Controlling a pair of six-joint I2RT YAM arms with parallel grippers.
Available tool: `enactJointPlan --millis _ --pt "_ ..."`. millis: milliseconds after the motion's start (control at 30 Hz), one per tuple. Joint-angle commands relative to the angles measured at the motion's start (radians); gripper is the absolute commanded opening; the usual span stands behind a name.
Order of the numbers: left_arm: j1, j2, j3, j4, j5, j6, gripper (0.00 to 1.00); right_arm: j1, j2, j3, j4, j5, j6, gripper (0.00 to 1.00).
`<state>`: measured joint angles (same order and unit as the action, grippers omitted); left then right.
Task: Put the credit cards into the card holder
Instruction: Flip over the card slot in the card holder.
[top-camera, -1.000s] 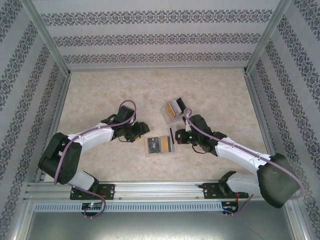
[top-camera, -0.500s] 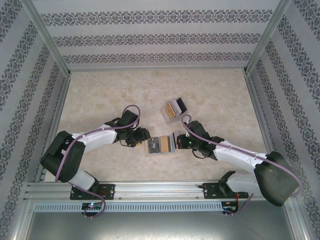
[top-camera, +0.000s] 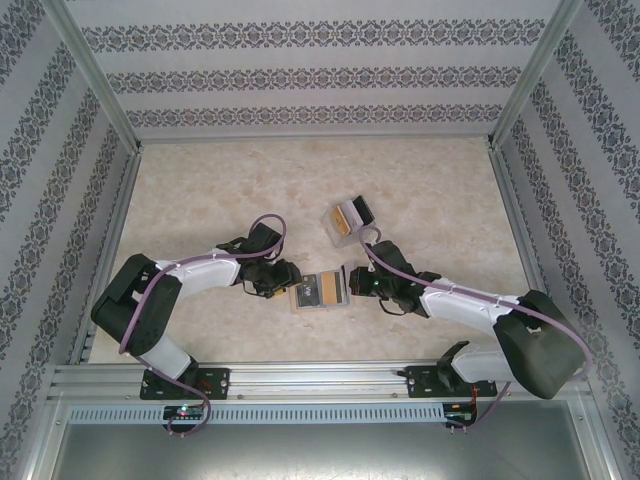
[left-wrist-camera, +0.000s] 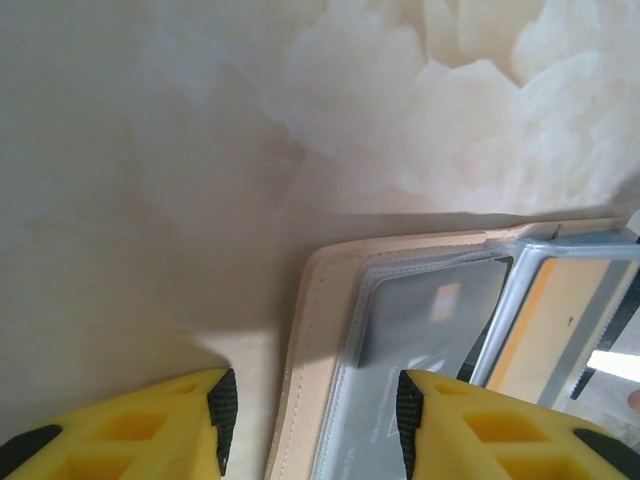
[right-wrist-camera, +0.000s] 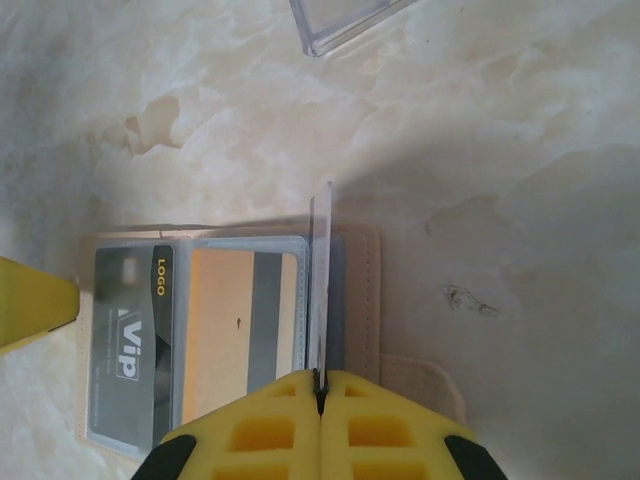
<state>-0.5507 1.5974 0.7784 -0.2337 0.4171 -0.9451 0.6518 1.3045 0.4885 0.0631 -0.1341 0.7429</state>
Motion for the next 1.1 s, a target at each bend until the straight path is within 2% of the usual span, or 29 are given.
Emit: enactJointPlan --millis 0,433,700,1067 --pt "-0.018 0.038 0.024 0.031 0.027 0.022 0.46 0.000 0.025 -0.005 0.029 -0.034 0.031 0.00" --pt "-0.028 0.047 0.025 0.050 0.025 0.014 0.37 0.004 -0.100 0.056 -0.002 -0.102 0.041 0.02" --pt "-0.033 0.060 0.032 0.094 0.041 -0.004 0.34 0.030 0.002 0.111 0.037 -0.146 0.070 0.02" --pt "-0.034 0.037 0.018 0.099 0.011 -0.016 0.33 0.040 0.050 0.146 0.043 -0.168 0.069 0.02"
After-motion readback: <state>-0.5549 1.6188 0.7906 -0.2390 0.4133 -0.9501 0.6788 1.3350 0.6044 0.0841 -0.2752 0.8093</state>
